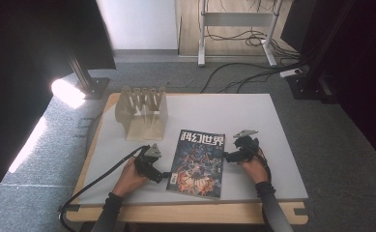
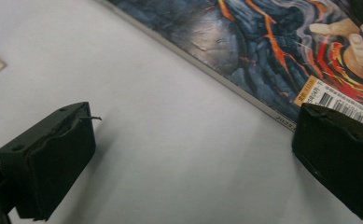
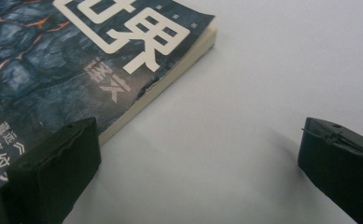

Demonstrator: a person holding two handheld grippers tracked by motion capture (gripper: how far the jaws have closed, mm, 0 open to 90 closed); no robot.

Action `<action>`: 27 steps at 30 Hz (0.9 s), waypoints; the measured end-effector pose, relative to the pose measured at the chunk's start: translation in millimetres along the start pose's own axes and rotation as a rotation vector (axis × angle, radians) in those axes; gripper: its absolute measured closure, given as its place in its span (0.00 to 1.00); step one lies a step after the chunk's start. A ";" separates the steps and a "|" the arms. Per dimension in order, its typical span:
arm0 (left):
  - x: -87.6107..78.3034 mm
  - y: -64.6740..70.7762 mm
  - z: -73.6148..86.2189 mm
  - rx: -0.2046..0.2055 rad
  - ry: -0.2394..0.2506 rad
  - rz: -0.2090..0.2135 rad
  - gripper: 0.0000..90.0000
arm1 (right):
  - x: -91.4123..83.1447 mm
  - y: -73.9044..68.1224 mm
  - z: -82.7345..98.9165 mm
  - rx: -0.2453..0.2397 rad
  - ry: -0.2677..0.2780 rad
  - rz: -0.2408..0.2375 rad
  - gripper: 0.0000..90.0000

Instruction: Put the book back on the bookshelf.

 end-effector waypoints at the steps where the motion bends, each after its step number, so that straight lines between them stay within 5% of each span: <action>1: 0.2 3.8 0.2 0.009 -0.001 0.008 0.00 | 1.6 0.3 -1.9 -0.002 0.000 0.004 0.00; 18: 10.1 41.0 -6.1 0.099 -0.011 0.093 0.00 | 31.6 -0.7 -38.2 -0.025 -0.015 0.036 0.00; 24: 11.5 44.7 -7.3 0.078 -0.005 0.079 0.00 | 37.3 -0.3 -44.5 -0.027 -0.007 0.035 0.00; 27: 10.8 39.6 -9.5 0.022 0.004 0.076 0.00 | 33.5 -0.6 -42.1 -0.024 -0.006 0.015 0.01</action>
Point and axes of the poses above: each handheld gripper's, and its own axes: x roughly forward along the jaws, z roughly out of its underside, y roughly to its right, the point moved 8 cm from there along x, roughly forward along the jaws, and after that the axes turned 6 degrees about -x, right-handed, at the moved point
